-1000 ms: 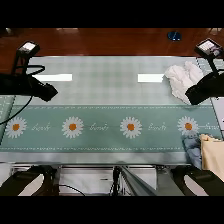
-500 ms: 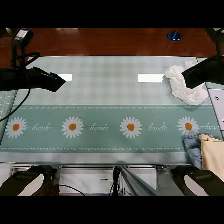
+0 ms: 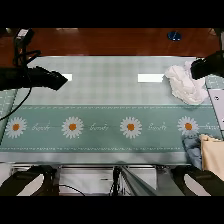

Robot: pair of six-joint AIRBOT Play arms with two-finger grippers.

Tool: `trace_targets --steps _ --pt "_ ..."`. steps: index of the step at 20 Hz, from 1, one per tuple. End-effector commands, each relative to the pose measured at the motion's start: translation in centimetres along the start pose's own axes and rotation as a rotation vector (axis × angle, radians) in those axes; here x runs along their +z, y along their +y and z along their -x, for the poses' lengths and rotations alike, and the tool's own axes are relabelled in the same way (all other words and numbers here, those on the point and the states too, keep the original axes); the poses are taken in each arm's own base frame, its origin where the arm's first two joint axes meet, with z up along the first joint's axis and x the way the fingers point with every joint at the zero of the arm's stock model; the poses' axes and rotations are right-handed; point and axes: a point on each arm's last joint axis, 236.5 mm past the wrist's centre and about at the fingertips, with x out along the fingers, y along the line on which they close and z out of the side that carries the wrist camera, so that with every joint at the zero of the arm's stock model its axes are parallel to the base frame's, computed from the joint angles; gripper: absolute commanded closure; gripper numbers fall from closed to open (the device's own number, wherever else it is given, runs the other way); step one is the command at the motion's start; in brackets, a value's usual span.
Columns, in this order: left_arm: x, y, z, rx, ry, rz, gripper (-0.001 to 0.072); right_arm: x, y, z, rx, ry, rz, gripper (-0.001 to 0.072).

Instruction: Fold the shirts.

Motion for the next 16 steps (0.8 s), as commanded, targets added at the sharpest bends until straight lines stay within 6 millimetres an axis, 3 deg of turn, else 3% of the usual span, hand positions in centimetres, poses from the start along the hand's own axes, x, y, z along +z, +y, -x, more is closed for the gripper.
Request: trace_targets --steps 1,2,5,8,10,14,16 --pt "-0.2 0.3 -0.7 -0.001 0.01 0.049 0.0077 -8.1 -5.3 -6.0 -0.128 0.272 -0.165 0.0124" --pt "-0.2 0.3 -0.8 -0.001 0.013 0.066 0.0001 -10.7 -5.5 -7.6 -0.109 0.346 -0.219 0.0121" --pt "-0.2 0.3 -0.8 -0.001 0.012 0.071 -0.0013 -16.1 -5.1 -11.3 -0.022 0.471 -0.384 0.0117" --pt "-0.2 0.3 -0.9 -0.001 0.013 0.072 -0.0013 -18.3 -5.0 -13.4 0.04 0.489 -0.449 0.0117" --pt "-0.3 0.3 -0.9 -0.001 0.016 0.072 -0.0013 -17.7 -4.9 -14.3 0.068 0.441 -0.466 0.0117" --pt "-0.5 0.4 -1.2 -0.003 0.024 0.076 -0.0013 -13.6 -4.5 -15.6 0.141 0.259 -0.498 0.0117" --pt "-0.5 0.4 -1.3 -0.003 0.025 0.076 -0.0013 -12.5 -4.3 -16.0 0.166 0.213 -0.539 0.0117"
